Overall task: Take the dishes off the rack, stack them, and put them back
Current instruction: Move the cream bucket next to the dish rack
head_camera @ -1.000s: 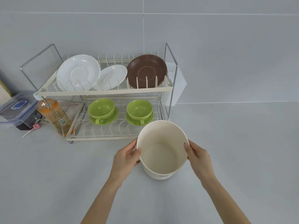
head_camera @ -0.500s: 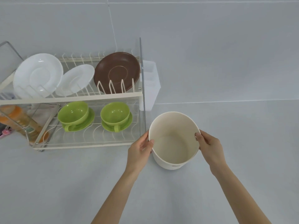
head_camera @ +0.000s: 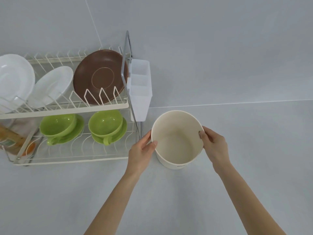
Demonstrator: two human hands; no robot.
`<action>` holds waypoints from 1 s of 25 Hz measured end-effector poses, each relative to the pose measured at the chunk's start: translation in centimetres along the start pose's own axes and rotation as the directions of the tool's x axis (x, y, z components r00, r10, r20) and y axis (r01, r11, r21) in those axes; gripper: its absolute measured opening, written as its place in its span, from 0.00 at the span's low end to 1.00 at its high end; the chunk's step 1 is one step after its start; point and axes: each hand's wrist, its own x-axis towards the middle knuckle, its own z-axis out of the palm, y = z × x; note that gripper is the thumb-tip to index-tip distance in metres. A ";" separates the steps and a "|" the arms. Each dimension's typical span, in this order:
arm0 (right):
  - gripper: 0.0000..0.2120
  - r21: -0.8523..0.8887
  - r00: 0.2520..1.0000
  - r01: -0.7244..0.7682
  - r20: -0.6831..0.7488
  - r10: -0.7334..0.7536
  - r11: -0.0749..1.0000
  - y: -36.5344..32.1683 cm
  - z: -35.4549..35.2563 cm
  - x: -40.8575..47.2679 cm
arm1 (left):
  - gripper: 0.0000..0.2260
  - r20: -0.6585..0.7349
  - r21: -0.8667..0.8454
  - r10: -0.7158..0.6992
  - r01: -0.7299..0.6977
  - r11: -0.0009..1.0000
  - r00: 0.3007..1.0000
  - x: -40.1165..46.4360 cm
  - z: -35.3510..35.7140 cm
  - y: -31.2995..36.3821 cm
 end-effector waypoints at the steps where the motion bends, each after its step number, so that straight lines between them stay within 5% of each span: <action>1: 0.12 0.001 1.000 0.005 0.006 -0.005 1.000 0.1 0.1 0.1 | 0.20 0.003 0.004 -0.004 0.004 1.000 1.000 0.1 0.0 0.0; 9: 0.11 -0.284 0.989 0.076 0.145 -0.035 0.956 -0.5 -0.5 -0.9 | 0.14 0.054 0.046 0.084 -0.086 0.995 0.995 -1.0 -0.3 1.4; 13: 0.22 -0.405 0.981 0.185 0.136 -0.141 0.896 -2.5 -0.1 -3.8 | 0.17 0.051 0.134 0.120 -0.126 0.983 0.991 -2.2 -2.0 1.4; 19: 0.20 -0.346 0.938 0.310 0.264 -0.225 0.885 -4.6 3.8 -8.2 | 0.21 -0.020 0.499 0.260 -0.215 0.840 0.965 -4.4 -7.6 -0.1; 25: 0.20 -0.352 0.896 0.366 0.384 -0.223 0.862 -5.7 10.3 -10.2 | 0.23 -0.058 0.667 0.276 -0.168 0.726 0.959 -4.3 -14.1 -1.4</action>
